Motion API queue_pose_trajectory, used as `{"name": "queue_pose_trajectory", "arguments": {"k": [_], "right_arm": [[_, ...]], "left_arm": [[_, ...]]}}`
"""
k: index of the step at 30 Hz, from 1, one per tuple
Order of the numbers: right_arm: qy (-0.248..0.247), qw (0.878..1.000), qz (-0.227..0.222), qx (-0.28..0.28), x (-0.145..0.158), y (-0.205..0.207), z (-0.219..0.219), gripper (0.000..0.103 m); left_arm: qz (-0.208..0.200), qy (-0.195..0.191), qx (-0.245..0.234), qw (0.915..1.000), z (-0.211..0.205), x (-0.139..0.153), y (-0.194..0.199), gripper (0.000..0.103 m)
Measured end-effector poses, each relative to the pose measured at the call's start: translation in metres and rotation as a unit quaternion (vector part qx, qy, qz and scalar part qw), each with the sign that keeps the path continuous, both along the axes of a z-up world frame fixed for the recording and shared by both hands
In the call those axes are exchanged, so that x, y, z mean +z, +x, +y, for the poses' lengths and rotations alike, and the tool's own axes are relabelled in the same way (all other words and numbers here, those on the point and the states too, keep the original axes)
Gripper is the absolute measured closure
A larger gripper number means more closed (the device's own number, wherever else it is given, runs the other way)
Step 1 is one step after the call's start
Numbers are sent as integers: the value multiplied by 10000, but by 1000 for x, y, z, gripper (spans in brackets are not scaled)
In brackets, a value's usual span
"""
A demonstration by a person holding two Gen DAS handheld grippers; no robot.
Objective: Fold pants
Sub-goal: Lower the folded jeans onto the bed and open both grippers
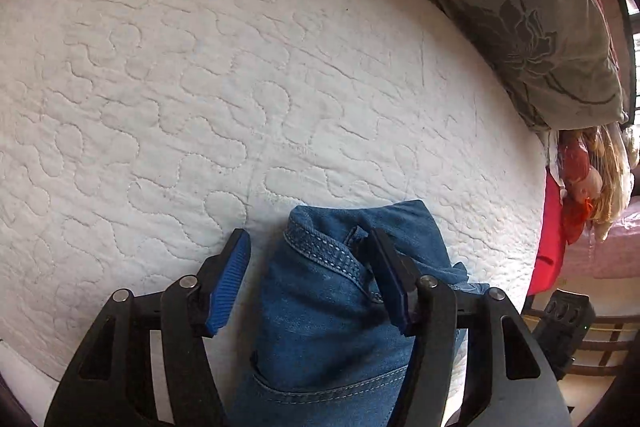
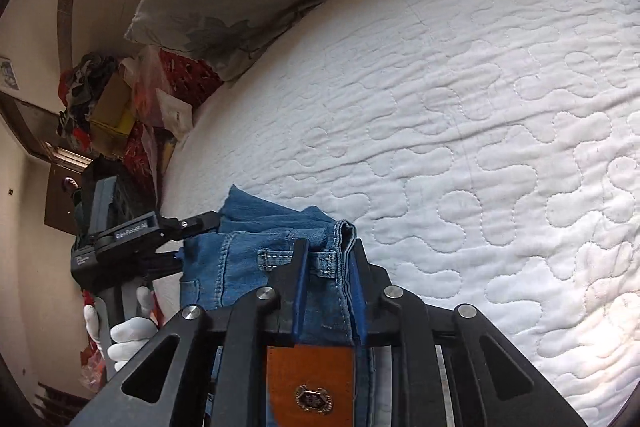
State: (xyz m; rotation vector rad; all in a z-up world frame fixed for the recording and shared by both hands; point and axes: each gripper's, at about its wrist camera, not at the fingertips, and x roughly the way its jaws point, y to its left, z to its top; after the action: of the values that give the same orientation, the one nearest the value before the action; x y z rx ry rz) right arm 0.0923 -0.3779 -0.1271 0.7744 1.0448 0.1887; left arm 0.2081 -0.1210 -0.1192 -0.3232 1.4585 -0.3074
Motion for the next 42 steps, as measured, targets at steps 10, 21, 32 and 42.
{"name": "queue_pose_trajectory", "arguments": {"k": [10,21,32,42], "right_arm": [[584,9982,-8,-126,6,-87,12,36],[-673,9972,-29,326,1,-136,71,48],[-950,9940,411,-349,-9,-142,44,34],[-1229,9915,363,-222,-15,-130,64,0]], "left_arm": [[-161,-332,-266,9990,57,38,-86,43],[-216,282,-487,9982,44,10,-136,34],[-74,-97,-149,9998,90,10,-162,34],[67,168,1,9998,68,-12,-139,22]]}}
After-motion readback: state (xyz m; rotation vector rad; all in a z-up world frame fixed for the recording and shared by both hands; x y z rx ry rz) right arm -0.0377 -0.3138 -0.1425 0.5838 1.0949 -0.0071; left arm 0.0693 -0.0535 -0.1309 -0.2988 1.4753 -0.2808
